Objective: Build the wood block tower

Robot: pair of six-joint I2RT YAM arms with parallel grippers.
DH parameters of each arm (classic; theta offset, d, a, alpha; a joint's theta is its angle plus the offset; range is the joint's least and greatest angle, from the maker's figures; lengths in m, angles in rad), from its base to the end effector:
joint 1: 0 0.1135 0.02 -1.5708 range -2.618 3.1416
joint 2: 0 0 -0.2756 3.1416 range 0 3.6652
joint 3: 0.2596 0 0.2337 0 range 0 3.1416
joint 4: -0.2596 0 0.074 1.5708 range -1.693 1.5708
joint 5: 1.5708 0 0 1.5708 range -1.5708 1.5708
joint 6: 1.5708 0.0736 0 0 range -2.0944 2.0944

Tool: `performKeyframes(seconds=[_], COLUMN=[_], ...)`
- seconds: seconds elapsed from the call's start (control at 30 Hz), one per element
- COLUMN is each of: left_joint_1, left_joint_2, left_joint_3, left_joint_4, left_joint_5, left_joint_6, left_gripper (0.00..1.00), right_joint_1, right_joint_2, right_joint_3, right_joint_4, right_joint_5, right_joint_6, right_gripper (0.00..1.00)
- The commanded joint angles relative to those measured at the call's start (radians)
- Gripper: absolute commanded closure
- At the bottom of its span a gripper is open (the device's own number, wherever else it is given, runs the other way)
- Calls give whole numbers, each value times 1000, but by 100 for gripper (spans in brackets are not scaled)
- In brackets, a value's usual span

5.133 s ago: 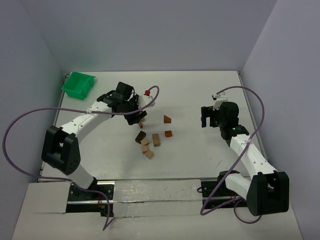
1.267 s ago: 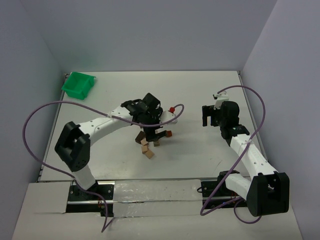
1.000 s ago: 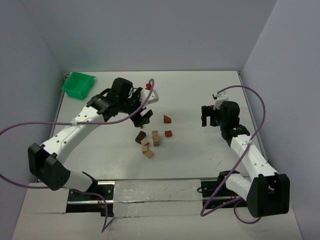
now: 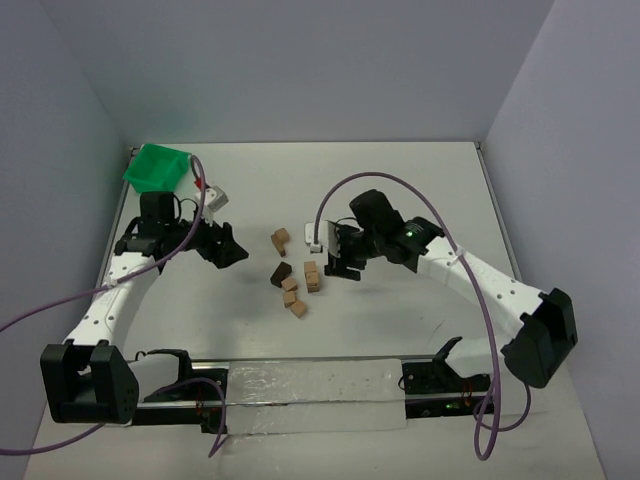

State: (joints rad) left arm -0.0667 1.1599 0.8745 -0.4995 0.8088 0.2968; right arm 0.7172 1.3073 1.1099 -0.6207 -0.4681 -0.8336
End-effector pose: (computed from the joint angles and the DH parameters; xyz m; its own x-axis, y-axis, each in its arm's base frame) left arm 0.2278 -0.0686 0.2719 -0.5115 0.2365 -0.8261 0.7386 0.6123 -0.2820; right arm 0.1869 0.2071 0.2922 0.2366 -0.6703 -0.7033 -0.9578 -0.0393 -0.2848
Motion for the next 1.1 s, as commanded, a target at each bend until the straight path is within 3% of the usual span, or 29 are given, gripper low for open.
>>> performKeyframes(seconds=[0.0,0.27,0.5,1.07], left_joint_1=[99,149,153,248], left_joint_2=[-2,-14,-33,17], left_joint_3=[10,8,1,17], left_joint_4=[80,118,156,199], left_joint_5=[155,203,165,222], left_joint_6=[-58,-100,-115,-188], left_gripper=[6,1,1,2], right_joint_1=[63,222,286,326], right_joint_2=[70,240,401,603], right_joint_3=[82,151,228,304], right_joint_4=[-179,-177,-168,-154], right_joint_5=[-100,-91,-49,6], right_joint_6=[-344,-430,-489,-547], right_gripper=[25,16,5,4])
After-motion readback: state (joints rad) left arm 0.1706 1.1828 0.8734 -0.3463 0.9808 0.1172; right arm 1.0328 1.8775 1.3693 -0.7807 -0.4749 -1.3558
